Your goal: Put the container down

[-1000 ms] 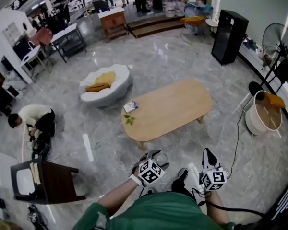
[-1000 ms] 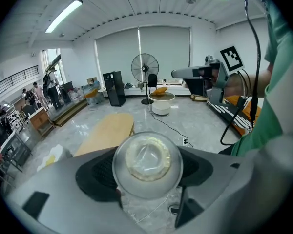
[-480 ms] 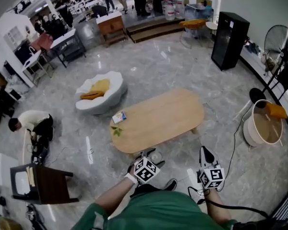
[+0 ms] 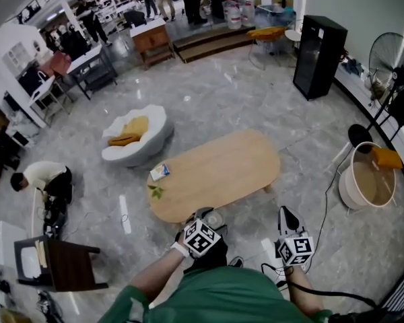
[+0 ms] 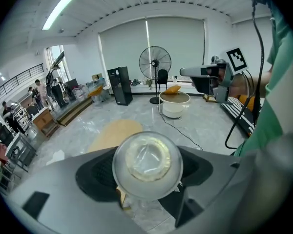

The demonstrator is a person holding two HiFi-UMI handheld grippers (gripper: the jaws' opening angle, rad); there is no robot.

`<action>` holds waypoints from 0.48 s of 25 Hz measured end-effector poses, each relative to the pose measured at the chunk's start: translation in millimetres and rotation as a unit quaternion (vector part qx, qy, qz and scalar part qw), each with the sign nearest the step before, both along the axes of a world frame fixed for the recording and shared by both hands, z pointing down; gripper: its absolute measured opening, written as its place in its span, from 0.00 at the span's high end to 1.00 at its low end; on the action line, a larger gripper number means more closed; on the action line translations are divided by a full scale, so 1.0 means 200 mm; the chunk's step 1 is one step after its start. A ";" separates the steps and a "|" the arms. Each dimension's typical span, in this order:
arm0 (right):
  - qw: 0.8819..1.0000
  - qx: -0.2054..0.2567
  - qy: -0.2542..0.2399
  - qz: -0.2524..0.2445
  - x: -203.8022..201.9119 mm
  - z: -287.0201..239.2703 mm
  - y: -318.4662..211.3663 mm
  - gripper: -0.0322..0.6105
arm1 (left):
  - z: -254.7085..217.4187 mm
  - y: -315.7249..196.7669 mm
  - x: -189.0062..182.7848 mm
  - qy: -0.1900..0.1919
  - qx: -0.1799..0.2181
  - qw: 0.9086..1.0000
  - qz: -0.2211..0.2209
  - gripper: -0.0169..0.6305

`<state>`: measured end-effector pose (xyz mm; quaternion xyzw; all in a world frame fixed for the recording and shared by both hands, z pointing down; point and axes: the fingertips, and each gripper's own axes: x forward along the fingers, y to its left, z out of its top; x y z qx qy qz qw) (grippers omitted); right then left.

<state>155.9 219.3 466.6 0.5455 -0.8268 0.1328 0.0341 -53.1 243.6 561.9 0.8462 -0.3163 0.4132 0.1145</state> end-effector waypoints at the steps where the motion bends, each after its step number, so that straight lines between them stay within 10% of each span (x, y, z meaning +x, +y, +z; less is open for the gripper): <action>1: 1.000 -0.001 0.001 0.002 0.02 0.00 -0.01 0.93 | 0.01 -0.02 0.01 -0.001 -0.003 1.000 0.001 0.44; 12: 0.999 -0.009 0.023 0.045 0.17 0.07 -0.46 0.93 | 0.18 -0.59 0.08 0.012 -0.012 1.000 0.019 0.44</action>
